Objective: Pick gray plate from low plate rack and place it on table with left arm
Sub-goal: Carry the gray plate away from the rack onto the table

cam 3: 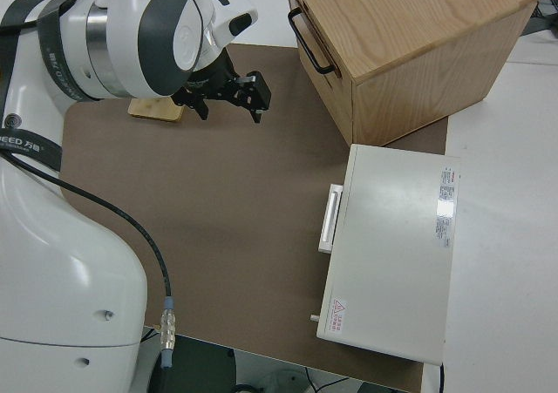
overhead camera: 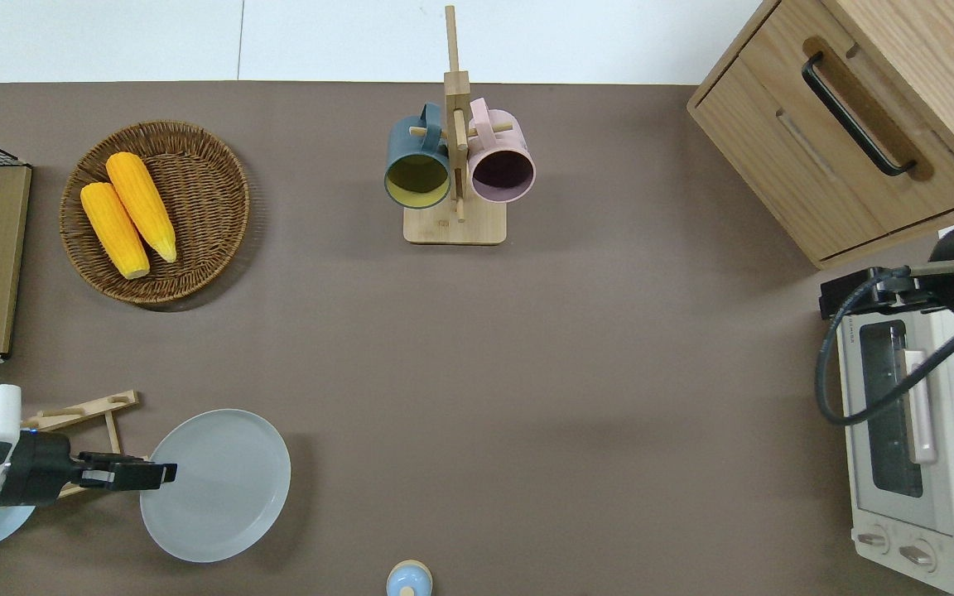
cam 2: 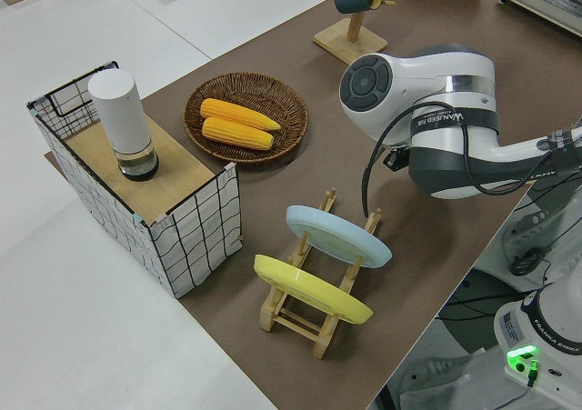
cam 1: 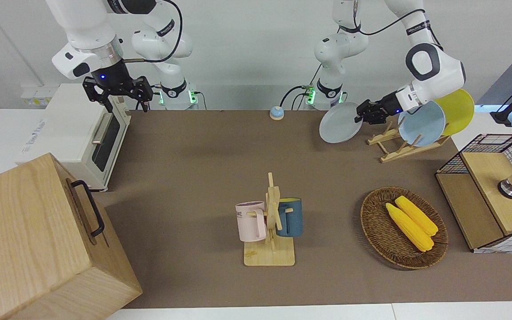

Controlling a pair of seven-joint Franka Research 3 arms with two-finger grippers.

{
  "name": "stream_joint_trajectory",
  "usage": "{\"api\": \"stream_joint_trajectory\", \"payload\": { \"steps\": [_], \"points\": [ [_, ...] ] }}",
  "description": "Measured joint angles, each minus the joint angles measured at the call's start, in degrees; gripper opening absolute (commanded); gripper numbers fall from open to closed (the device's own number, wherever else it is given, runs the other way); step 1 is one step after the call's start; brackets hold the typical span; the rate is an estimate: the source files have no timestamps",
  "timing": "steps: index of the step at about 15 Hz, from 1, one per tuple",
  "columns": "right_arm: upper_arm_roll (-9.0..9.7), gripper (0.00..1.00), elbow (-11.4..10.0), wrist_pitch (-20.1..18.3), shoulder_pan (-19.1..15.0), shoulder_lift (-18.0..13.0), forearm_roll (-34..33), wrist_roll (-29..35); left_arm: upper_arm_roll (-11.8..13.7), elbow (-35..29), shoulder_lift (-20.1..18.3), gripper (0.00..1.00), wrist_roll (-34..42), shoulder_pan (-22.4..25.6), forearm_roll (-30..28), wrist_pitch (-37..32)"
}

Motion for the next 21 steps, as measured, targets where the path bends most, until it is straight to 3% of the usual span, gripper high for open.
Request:
{"api": "stream_joint_trajectory", "payload": {
  "steps": [10,16,21],
  "points": [
    [0.0,0.983,0.0,0.0,0.0,0.0,0.0,0.0,-1.4,-2.69,-0.32,0.0,0.69,-0.27,-2.38,3.77],
    [0.0,0.983,0.0,0.0,0.0,0.0,0.0,0.0,-3.99,-5.65,-1.59,0.0,0.79,-0.33,-4.69,7.24],
    [0.0,0.983,0.0,0.0,0.0,0.0,0.0,0.0,-4.21,-6.19,-1.87,0.0,0.79,-0.36,-4.78,7.82]
  ]
}}
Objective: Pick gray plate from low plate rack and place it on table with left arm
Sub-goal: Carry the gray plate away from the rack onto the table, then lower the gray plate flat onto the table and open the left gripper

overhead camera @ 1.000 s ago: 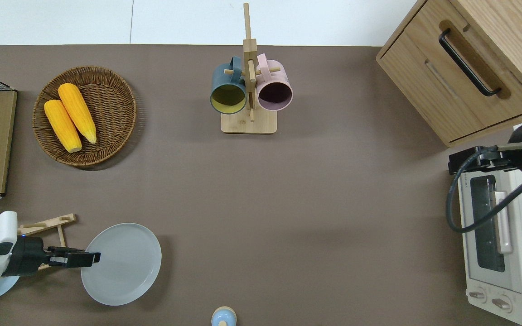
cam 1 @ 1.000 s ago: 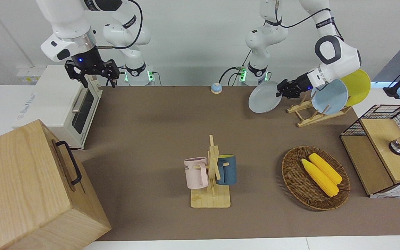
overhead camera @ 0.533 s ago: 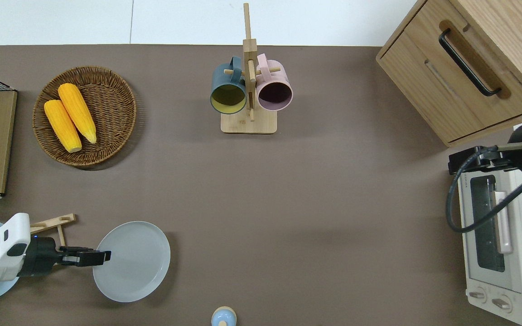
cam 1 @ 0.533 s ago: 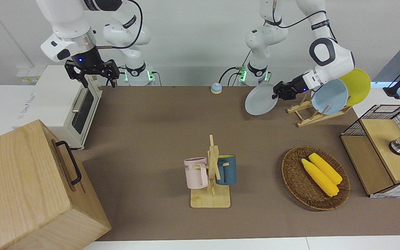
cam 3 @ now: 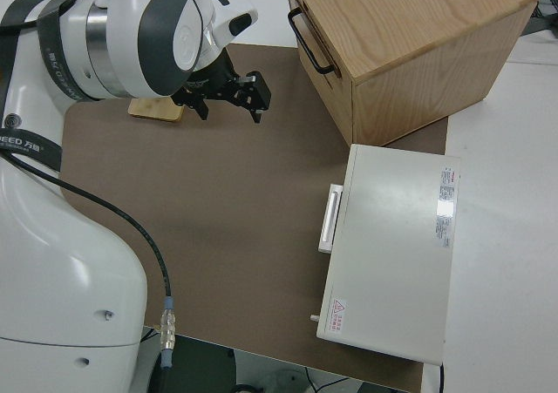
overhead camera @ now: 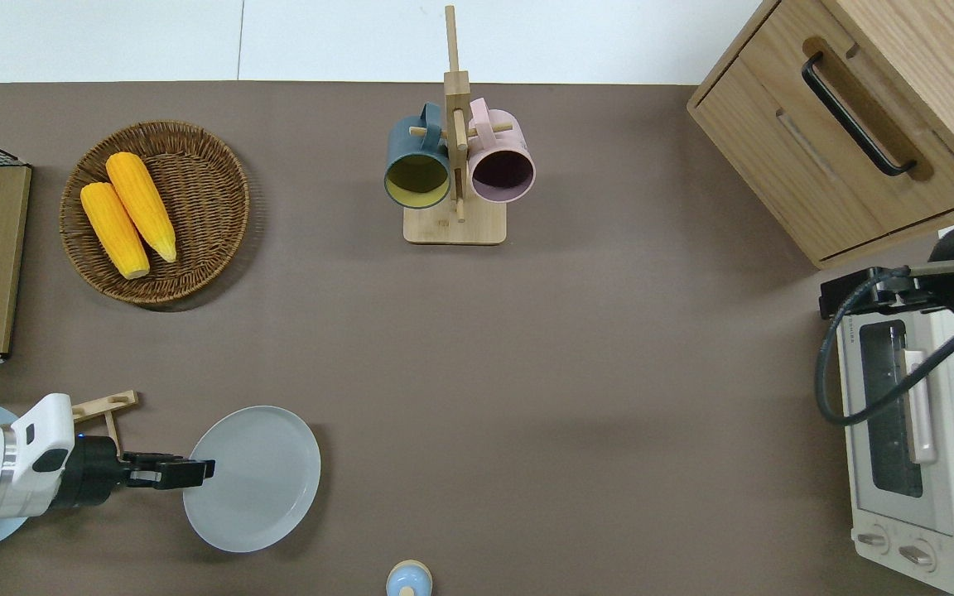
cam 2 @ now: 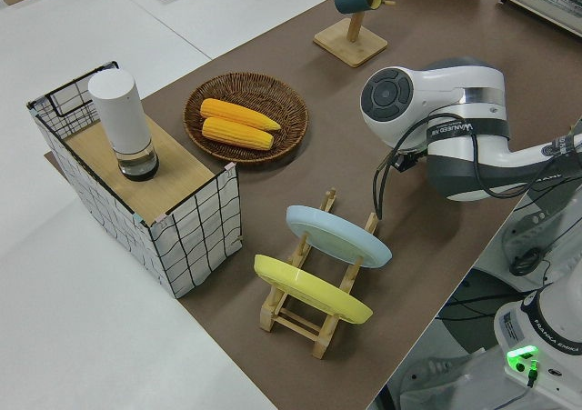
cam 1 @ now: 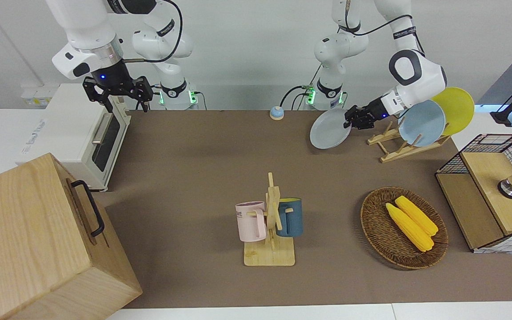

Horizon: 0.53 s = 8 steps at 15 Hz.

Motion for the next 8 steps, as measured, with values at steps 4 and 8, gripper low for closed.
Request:
{"api": "stream_joint_trajectory", "payload": {
  "steps": [4,8],
  "points": [
    [0.0,0.983,0.0,0.0,0.0,0.0,0.0,0.0,-0.04,-0.22,0.01,0.0,0.02,-0.72,0.0,1.64],
    [0.0,0.983,0.0,0.0,0.0,0.0,0.0,0.0,-0.11,-0.57,0.09,0.0,0.02,-1.91,-0.01,3.45]
  ]
}}
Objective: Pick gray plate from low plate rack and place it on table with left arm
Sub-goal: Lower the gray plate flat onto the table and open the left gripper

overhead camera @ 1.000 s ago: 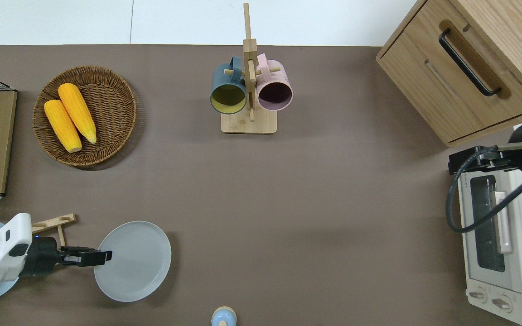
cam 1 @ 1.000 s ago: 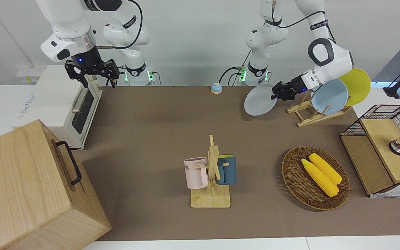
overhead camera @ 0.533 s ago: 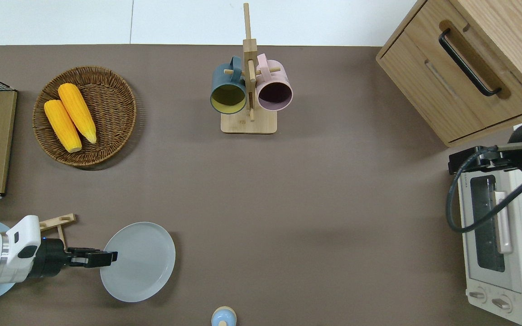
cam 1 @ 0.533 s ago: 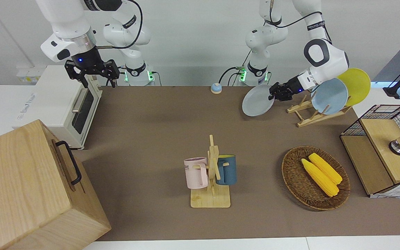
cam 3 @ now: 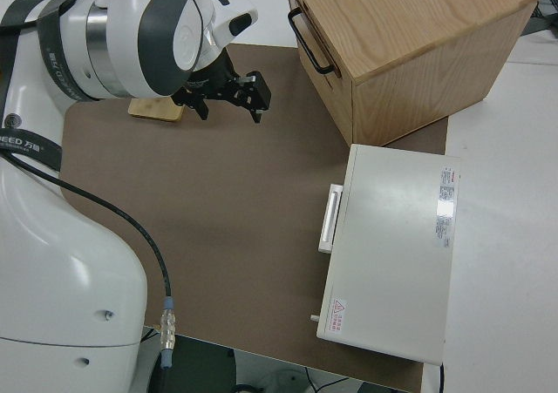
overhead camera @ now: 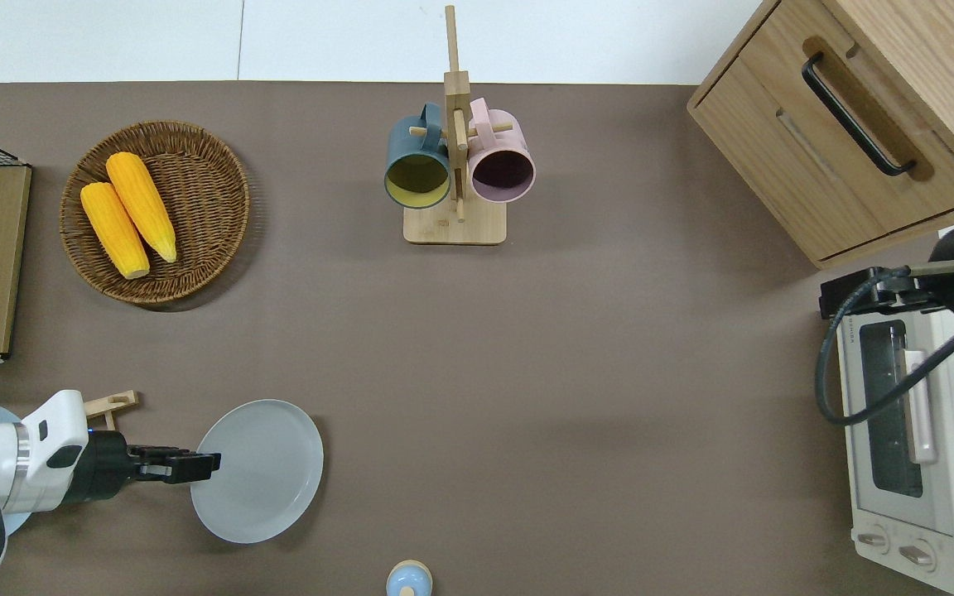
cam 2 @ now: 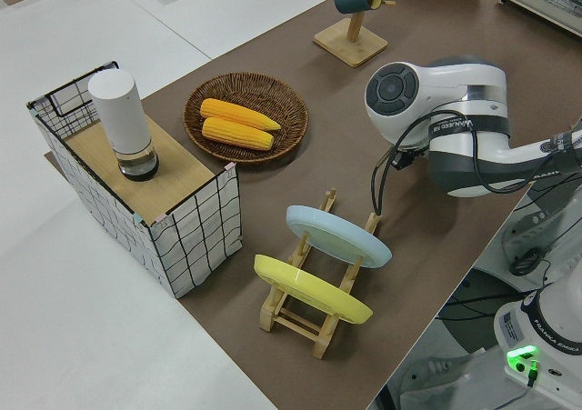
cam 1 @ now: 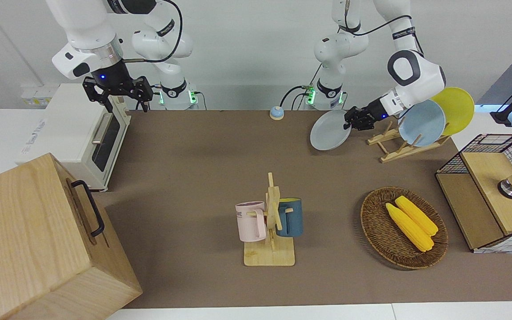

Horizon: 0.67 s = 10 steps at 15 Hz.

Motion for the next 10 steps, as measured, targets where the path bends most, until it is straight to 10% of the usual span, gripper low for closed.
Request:
{"api": "stream_joint_trajectory", "payload": {
  "steps": [4,7,8,10],
  "points": [
    [0.0,0.983,0.0,0.0,0.0,0.0,0.0,0.0,-0.03,-0.36,0.58,0.07,0.0,-0.43,-0.07,1.27],
    [0.0,0.983,0.0,0.0,0.0,0.0,0.0,0.0,-0.03,-0.36,0.86,0.65,0.0,-0.8,-0.12,1.69],
    [0.0,0.983,0.0,0.0,0.0,0.0,0.0,0.0,-0.03,-0.36,0.88,1.0,0.01,-1.02,-0.14,1.73],
    [0.0,0.983,0.0,0.0,0.0,0.0,0.0,0.0,-0.02,-0.36,0.88,1.0,0.01,-1.58,-0.18,1.95]
  ]
}}
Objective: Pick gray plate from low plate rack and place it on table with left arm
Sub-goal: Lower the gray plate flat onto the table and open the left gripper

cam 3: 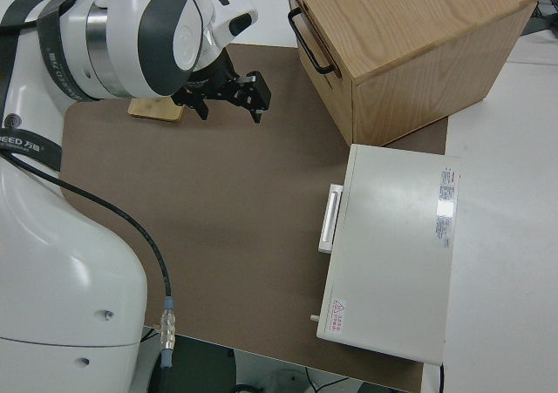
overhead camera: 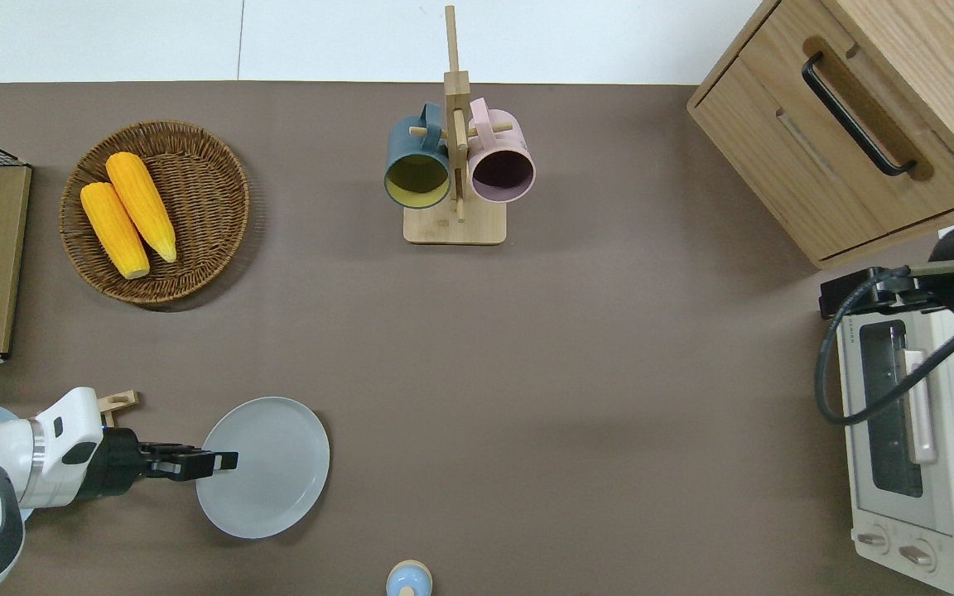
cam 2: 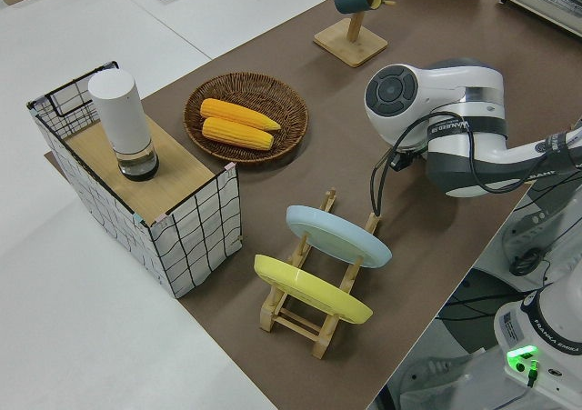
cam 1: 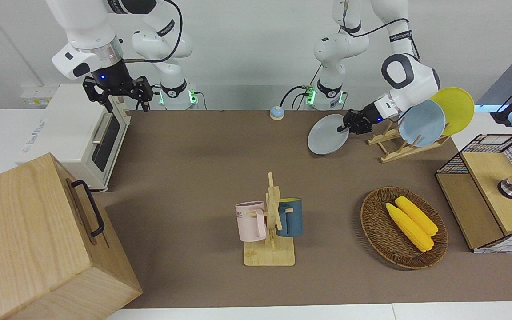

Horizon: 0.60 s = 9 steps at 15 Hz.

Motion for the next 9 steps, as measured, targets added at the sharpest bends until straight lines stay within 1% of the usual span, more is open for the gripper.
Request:
{"api": "stream_joint_trajectory", "payload": {
  "steps": [6,9],
  "points": [
    [0.0,0.983,0.0,0.0,0.0,0.0,0.0,0.0,0.01,0.37,-0.04,1.0,0.18,-0.13,-0.01,0.73],
    [0.0,0.983,0.0,0.0,0.0,0.0,0.0,0.0,0.01,2.19,-0.12,1.0,0.18,-0.13,0.77,1.1]
  ]
}}
